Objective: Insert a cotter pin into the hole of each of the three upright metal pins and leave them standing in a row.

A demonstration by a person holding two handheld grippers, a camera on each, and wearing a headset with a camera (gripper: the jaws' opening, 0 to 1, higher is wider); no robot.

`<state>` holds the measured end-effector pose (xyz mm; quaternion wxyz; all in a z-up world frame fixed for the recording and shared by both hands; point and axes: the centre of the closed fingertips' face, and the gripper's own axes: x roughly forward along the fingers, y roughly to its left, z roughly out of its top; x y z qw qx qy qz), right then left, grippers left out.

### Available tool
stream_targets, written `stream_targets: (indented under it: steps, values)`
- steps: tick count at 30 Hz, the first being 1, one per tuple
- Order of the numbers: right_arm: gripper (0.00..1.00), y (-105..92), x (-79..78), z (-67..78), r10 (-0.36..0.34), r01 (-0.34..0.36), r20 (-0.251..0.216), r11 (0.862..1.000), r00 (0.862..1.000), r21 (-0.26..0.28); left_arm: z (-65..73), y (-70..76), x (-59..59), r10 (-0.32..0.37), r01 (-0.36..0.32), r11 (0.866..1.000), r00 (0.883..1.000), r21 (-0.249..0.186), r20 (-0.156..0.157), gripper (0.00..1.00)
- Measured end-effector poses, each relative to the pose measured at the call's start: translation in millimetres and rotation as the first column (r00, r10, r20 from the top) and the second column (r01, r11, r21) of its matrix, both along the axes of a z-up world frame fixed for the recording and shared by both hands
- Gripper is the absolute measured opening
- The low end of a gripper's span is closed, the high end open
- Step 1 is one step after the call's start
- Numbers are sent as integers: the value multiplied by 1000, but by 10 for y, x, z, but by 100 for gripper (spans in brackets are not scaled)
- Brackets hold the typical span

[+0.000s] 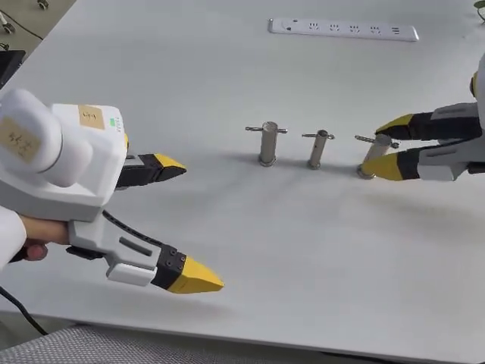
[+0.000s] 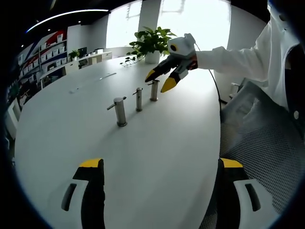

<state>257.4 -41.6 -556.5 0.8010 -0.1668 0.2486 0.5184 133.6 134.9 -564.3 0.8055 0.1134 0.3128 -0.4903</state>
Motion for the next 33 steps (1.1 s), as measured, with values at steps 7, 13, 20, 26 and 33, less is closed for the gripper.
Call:
stream_targets:
  steps: [7, 13, 20, 26, 33]
  values:
    - [73, 29, -324, 287, -63, 64, -27, 996, 998, 68, 284, -7, 178, 151, -144, 982, 987, -120, 55, 99]
    - [82, 106, -592, 549, -126, 134, -52, 975, 991, 176, 438, -10, 178, 207, -194, 964, 977, -184, 58, 99]
    - [92, 47, -802, 578, -175, 190, -90, 962, 980, 196, 357, 19, 106, 246, -237, 955, 969, -176, 31, 99]
    - [93, -19, -964, 508, -213, 233, -122, 954, 969, 189, 290, 118, 116, 318, -310, 936, 948, -168, 24, 99]
    - [96, -108, -1044, 347, -288, 326, -195, 925, 937, 197, 158, 86, 49, 320, -320, 936, 947, -144, -20, 99]
